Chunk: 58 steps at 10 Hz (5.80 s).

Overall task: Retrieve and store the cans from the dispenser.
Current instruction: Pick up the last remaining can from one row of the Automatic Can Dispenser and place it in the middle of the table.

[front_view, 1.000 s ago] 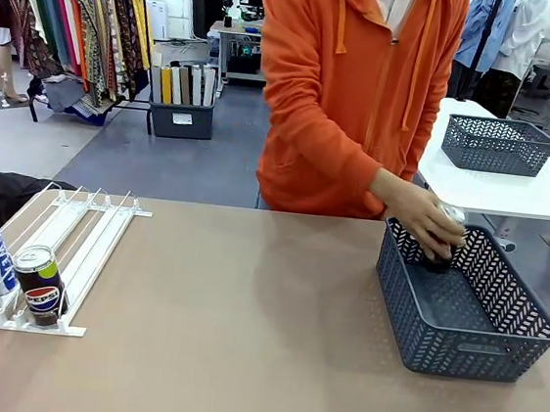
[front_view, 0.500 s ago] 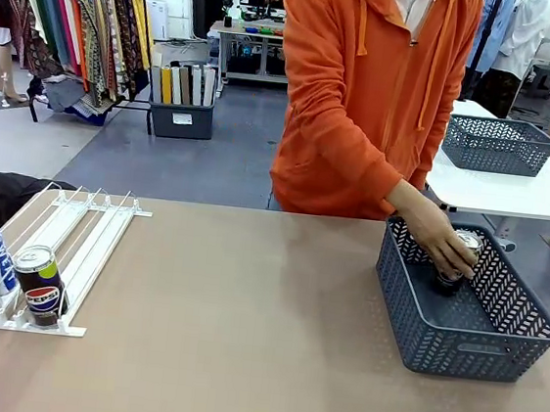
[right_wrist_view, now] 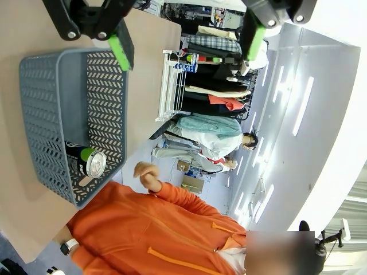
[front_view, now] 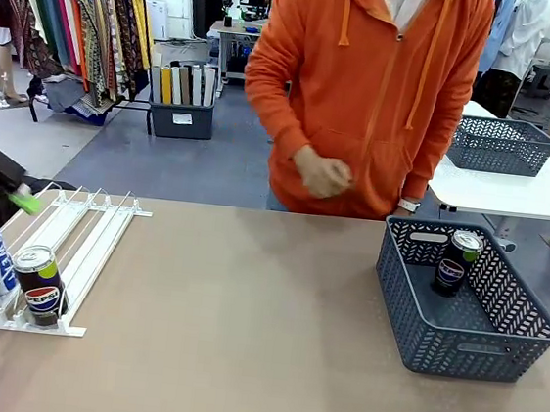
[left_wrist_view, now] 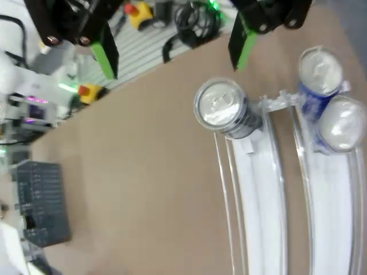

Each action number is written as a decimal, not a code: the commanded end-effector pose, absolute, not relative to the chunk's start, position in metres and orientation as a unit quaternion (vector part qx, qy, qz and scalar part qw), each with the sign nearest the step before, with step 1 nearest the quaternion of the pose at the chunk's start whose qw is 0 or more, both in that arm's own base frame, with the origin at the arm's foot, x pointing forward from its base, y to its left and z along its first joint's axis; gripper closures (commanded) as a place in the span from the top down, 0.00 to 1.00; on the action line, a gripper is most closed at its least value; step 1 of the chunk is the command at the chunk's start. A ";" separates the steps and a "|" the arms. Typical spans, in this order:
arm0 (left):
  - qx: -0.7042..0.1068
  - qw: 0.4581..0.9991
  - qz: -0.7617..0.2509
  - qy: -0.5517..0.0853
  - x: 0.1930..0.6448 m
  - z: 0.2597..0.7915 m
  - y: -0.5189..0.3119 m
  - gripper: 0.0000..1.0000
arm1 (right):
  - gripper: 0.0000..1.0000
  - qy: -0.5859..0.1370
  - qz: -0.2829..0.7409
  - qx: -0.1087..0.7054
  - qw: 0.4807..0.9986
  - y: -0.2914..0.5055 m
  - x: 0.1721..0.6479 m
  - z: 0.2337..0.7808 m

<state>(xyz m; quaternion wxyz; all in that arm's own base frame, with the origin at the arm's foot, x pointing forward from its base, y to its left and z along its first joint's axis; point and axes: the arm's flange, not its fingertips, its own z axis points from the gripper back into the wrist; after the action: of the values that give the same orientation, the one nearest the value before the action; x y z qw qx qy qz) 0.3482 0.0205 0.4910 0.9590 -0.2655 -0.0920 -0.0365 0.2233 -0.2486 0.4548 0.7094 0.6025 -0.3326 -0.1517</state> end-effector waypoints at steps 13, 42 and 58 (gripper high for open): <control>-0.049 0.994 -0.074 -0.060 0.365 0.397 -0.034 1.00 | 1.00 -0.339 -0.145 0.605 0.706 -0.249 0.224 0.458; -0.053 0.979 -0.051 -0.188 0.295 0.588 -0.032 0.00 | 1.00 -0.339 -0.145 0.605 0.706 -0.249 0.224 0.458; -0.020 0.970 -0.229 -0.074 0.420 0.413 -0.425 0.00 | 1.00 -0.339 -0.145 0.605 0.706 -0.249 0.224 0.458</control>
<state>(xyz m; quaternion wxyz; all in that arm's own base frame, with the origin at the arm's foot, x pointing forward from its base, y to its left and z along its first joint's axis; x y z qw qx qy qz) 0.4183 -0.4203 0.4088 0.9670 -0.0336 -0.0708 -0.2424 0.2234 -0.2491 0.4557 0.7099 0.6020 -0.3330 -0.1511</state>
